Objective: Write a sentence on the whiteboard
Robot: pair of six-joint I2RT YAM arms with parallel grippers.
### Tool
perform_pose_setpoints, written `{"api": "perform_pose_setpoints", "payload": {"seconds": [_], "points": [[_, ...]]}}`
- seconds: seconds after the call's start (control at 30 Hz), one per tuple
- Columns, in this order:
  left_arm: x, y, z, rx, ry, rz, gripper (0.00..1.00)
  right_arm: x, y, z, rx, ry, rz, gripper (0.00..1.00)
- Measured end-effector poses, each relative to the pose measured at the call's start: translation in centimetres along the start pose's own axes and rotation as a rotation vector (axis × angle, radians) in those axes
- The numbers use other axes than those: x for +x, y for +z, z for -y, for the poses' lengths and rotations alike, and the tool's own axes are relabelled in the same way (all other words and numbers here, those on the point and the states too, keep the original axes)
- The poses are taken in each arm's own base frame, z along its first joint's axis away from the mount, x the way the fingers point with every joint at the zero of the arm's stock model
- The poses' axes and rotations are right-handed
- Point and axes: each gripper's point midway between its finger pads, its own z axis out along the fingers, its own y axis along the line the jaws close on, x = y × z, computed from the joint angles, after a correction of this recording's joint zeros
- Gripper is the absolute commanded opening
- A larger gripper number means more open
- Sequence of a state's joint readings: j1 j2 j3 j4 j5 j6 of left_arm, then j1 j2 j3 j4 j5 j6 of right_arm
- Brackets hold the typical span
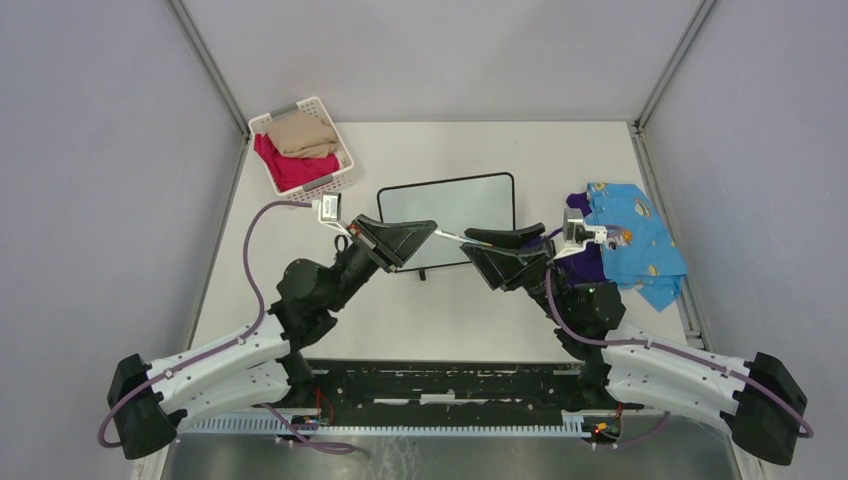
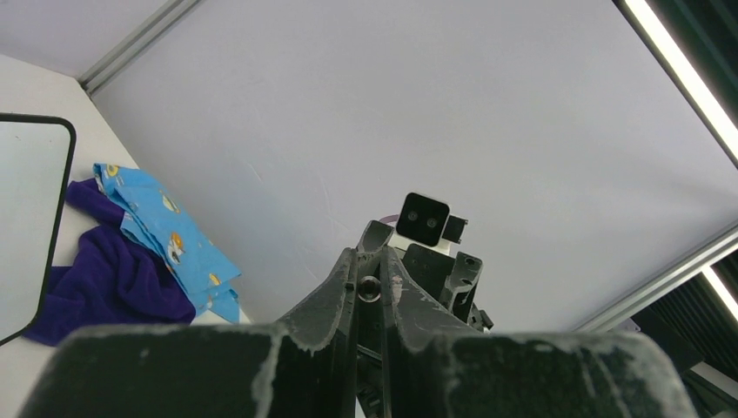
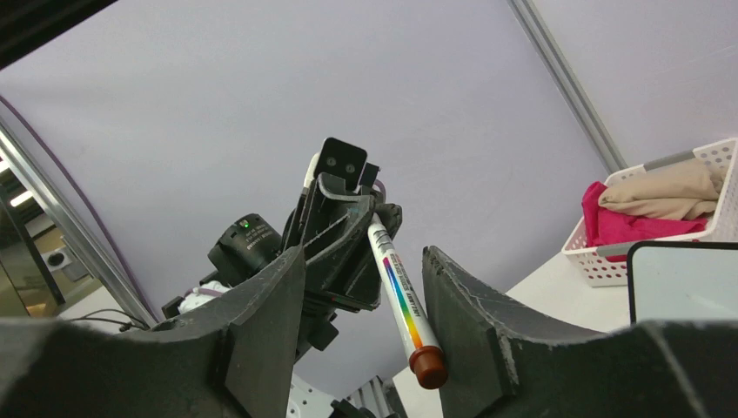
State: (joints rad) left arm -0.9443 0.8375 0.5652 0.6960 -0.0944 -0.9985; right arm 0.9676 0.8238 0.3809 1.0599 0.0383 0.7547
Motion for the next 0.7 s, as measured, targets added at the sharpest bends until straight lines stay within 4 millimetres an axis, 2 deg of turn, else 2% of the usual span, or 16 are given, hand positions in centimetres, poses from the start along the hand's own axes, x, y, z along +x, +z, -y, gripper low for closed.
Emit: {"api": "perform_pose_setpoints", "payload": {"seconds": [0.2,0.4,0.6,0.7], "points": [[-0.4,-0.1,0.0,-0.010,-0.001,0.019,0.02,0.1,0.5,0.2,0.003,0.033,0.005,0.44],[-0.7,-0.3,0.1,-0.013,-0.003,0.029,0.02,0.2,1.0,0.1,0.001,0.056,0.003,0.44],[-0.8,-0.3,0.3,-0.017,-0.002,0.025,0.02,0.2,1.2,0.1,0.005,0.058,-0.005,0.30],[-1.0,-0.2,0.6,-0.013,-0.003,0.028,0.02,0.2,1.4,-0.1,-0.001,0.061,-0.010,0.26]]}}
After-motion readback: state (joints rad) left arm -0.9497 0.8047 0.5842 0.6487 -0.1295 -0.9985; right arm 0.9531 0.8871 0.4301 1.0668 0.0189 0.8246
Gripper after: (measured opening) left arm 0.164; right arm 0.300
